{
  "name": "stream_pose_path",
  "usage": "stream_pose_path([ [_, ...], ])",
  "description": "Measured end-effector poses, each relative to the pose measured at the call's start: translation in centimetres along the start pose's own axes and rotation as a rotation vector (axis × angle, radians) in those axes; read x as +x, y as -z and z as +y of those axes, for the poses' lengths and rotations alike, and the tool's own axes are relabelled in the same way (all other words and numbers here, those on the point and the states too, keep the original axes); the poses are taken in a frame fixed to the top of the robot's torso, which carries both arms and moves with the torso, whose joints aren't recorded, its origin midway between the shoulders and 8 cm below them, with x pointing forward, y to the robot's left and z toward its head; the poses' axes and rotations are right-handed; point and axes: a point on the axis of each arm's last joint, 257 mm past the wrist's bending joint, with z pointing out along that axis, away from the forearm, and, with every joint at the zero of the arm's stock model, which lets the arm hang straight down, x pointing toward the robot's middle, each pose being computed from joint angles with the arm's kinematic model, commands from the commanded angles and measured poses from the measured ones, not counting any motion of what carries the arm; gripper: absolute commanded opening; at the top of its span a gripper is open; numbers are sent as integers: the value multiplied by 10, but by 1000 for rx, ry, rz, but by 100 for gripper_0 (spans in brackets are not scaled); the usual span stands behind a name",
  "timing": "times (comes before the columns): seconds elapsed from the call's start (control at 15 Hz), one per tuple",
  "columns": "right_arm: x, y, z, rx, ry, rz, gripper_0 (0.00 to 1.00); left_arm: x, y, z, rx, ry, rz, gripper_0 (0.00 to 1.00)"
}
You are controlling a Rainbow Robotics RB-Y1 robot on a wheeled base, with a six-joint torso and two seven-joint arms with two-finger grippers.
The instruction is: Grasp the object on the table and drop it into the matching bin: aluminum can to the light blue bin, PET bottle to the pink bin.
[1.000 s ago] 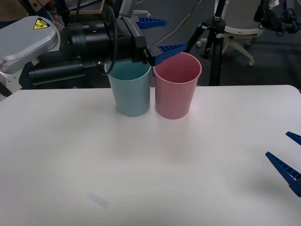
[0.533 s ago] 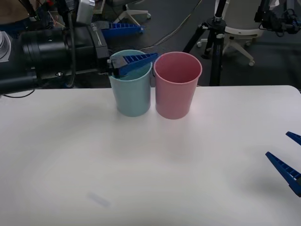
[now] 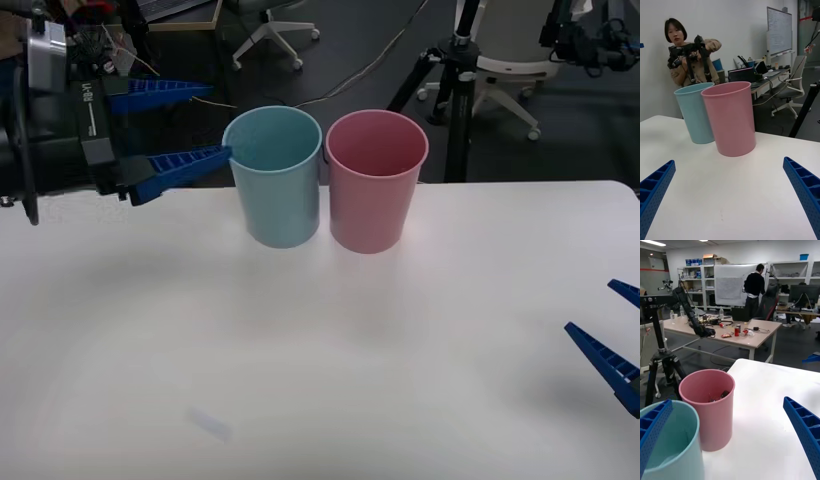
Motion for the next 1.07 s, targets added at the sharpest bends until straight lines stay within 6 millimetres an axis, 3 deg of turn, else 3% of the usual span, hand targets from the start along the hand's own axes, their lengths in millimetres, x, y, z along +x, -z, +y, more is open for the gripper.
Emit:
stream_pose_path([
  [0.6,0,0,0,0,0,0,100,43,81,-9,-79,9,3,100],
  [0.87,0,0,0,0,0,0,100,71,102,-29,-121,67,-19,100],
  [1.07,0,0,0,0,0,0,100,87,108,-56,-155,122,-55,100],
])
